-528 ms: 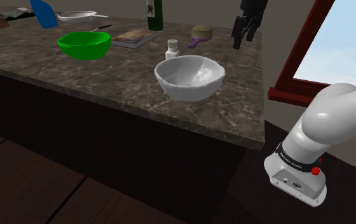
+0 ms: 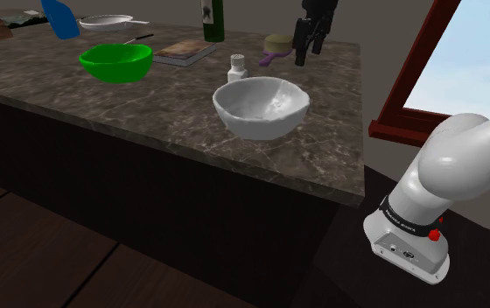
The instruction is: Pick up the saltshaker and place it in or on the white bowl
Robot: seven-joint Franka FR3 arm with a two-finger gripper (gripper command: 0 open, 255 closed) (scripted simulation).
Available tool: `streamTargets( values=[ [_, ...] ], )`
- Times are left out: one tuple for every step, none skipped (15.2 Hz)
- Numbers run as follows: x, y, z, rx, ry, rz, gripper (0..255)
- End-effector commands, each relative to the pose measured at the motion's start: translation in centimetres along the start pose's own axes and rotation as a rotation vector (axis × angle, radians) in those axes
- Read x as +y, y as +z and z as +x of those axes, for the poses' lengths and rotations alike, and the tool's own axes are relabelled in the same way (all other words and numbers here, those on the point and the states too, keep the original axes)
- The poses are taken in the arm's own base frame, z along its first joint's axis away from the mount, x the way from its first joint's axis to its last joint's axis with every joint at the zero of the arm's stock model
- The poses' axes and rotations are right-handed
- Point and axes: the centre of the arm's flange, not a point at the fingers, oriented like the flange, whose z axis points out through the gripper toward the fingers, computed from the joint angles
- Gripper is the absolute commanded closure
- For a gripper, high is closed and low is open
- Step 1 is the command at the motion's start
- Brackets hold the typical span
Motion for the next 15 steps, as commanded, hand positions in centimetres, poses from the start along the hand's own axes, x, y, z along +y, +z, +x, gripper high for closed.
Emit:
streamTargets(
  values=[
    [-2.2, -0.5, 1.4, 0.010, -0.041, -0.001, 0],
    [-3.3, -0.7, 2.1, 0.015, -0.061, -0.001, 0],
    [-4.4, -1.0, 2.8, 0.019, -0.081, -0.002, 0],
    [-5.5, -1.2, 3.4, 0.024, -0.101, -0.002, 0],
    [-6.6, -1.5, 4.0, 0.029, -0.121, -0.003, 0],
    [-7.7, -1.7, 4.5, 0.034, -0.142, -0.003, 0],
    [-8.8, -2.0, 5.1, 0.039, -0.162, -0.004, 0],
    [-10.0, -2.2, 5.6, 0.044, -0.182, -0.004, 0],
    [-11.1, -2.5, 6.1, 0.049, -0.202, -0.005, 0],
    [-12.3, -2.7, 6.6, 0.053, -0.222, -0.005, 0],
    [-13.5, -3.0, 7.1, 0.058, -0.242, -0.006, 0],
    [-14.7, -3.2, 7.5, 0.063, -0.262, -0.007, 0],
    [-15.5, -3.4, 7.8, 0.067, -0.277, -0.007, 0],
    [-15.5, -2.9, 7.8, 0.067, -0.277, -0.007, 0],
    [-15.5, -2.4, 7.9, 0.067, -0.277, -0.007, 0]
  ],
)
